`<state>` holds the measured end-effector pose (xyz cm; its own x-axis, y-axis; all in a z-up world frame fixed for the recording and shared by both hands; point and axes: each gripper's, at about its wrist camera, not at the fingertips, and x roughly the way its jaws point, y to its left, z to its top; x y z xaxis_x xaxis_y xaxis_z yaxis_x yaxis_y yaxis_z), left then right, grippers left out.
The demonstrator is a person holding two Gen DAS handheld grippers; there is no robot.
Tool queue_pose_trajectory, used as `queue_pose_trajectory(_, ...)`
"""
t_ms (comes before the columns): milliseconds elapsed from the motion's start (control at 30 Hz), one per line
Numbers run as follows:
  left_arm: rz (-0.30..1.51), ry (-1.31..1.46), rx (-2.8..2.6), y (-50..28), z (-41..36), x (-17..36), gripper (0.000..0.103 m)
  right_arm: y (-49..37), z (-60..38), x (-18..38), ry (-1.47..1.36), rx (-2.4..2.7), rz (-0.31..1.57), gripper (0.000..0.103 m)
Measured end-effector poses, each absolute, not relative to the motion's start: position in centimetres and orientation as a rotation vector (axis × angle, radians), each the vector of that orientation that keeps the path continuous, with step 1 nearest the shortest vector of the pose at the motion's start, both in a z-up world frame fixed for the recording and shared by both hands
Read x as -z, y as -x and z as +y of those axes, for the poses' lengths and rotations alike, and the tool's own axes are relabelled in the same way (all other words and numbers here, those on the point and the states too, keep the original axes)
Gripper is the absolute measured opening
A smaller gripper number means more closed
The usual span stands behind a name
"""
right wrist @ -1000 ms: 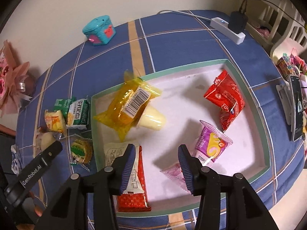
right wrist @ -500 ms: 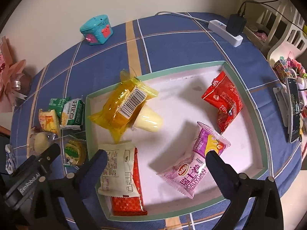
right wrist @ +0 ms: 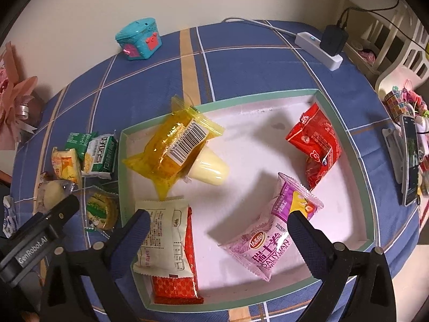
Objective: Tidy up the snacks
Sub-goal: 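Move both open tools back over the snack pile, then lower the left tool onto the clear-wrapped bun while the right lowers onto the green cookie packet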
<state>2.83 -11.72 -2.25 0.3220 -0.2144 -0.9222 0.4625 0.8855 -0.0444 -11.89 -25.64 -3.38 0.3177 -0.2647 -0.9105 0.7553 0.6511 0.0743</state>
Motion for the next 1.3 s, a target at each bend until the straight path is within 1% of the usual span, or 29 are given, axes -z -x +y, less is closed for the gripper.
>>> queue_pose_trajectory(267,1.146,-0.214,0.45,-4.2,-9.6,1.0,0.101,11.6,-24.9,2.6,-0.552,0.691,0.998,0.103)
queue_pose_trajectory(533,1.122,-0.171,0.381,-6.6,-5.3,-0.4,0.101,10.3,-23.3,1.5,-0.509,0.676,0.977,0.103)
queue_pose_trajectory(967,1.096,-0.111,0.254,-10.3,2.3,-2.0,0.101,4.9,-18.0,0.8,-0.471,0.541,0.97,0.103)
queue_pose_trajectory(1100,1.11,-0.098,0.261,-11.0,2.6,-1.7,0.101,3.6,-17.0,1.1,-0.464,0.526,0.983,0.103)
queue_pose_trajectory(1300,1.13,-0.137,0.315,-11.4,0.6,-1.1,0.101,1.7,-16.0,1.9,-0.472,0.51,1.014,0.103)
